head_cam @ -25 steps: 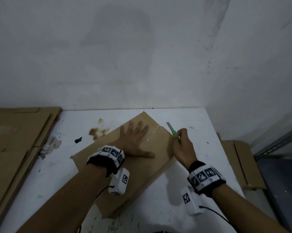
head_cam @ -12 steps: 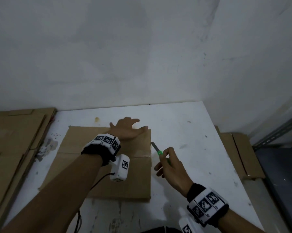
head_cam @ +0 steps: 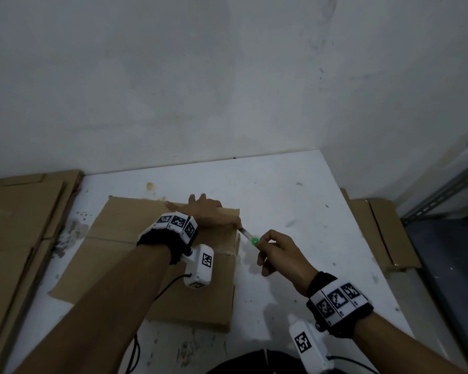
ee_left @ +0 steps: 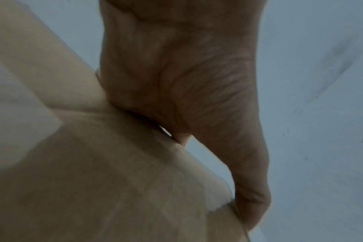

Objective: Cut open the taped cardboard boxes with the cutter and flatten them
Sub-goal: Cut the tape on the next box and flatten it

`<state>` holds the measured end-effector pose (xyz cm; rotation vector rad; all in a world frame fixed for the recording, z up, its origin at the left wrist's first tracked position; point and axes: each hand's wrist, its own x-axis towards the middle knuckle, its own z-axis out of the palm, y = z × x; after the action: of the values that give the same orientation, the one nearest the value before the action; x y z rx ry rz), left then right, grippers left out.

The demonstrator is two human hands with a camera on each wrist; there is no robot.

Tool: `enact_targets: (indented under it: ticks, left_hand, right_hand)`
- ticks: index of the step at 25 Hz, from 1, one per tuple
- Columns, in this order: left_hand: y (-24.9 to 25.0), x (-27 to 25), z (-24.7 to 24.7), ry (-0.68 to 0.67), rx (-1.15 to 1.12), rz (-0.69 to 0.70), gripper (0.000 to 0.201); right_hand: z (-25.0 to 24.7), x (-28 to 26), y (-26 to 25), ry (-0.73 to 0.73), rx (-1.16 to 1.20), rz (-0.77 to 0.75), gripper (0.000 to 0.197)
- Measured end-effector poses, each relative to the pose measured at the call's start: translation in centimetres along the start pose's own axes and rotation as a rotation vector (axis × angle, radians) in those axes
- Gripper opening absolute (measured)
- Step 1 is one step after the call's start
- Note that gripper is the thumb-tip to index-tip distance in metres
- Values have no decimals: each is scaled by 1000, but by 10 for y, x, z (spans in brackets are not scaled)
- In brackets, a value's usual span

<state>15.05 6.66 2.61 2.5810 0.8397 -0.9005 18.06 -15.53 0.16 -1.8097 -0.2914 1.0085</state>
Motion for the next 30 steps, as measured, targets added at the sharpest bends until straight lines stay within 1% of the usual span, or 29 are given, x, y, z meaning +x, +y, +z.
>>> enact_targets:
  ticks: [1, 4, 5, 8, 10, 13, 14, 16, 19, 20, 23, 25, 27, 30]
  left_hand:
    - [0, 0, 1, 8, 5, 9, 121]
    - [0, -4, 1, 25, -6, -10, 103]
    - [-1, -6, 1, 23, -10, -2, 100]
    - [-2, -1, 3, 4, -29, 9, 106]
    - [-4, 7, 8, 5, -52, 30, 110]
    - [-5, 6, 6, 3, -50, 25, 103]
    - [-5, 2, 3, -3, -42, 12, 101]
    - [-3, -3, -1, -17, -33, -5, 104]
    - [-2, -3, -2, -17, -19, 1, 110]
    - [-2, -2, -3, -7, -13, 1, 111]
    - [-5, 1, -2, -24, -5, -14, 107]
    - [-6, 2, -2, -35, 4, -24, 104]
    - [-6, 3, -2, -37, -2, -38, 102]
    - [-5, 5, -3, -37, -20, -40, 102]
  right_hand:
    - [0, -1, -1, -9, -2, 3, 19]
    - [-3, -3, 0, -49, 32, 19, 17]
    - [-4, -3, 1, -72, 50, 26, 17]
    - [-7, -7, 3, -132, 37, 13, 18]
    - [-7, -8, 3, -127, 23, -11, 19]
    - [-7, -7, 2, -106, 9, -57, 19]
    - [-5, -6, 2, -121, -25, -66, 19]
    - [-1, -6, 0, -154, -116, -81, 18]
    - [3, -8, -2, -109, -222, -133, 18]
    - [3, -9, -4, -122, -231, -138, 18]
    - [-3, -12, -11, -219, -242, -80, 19]
    - [-7, -12, -13, -252, -232, -20, 19]
    - [-8, -11, -15, -239, -186, 17, 19]
    - [-3, -10, -17, -170, -94, 27, 20]
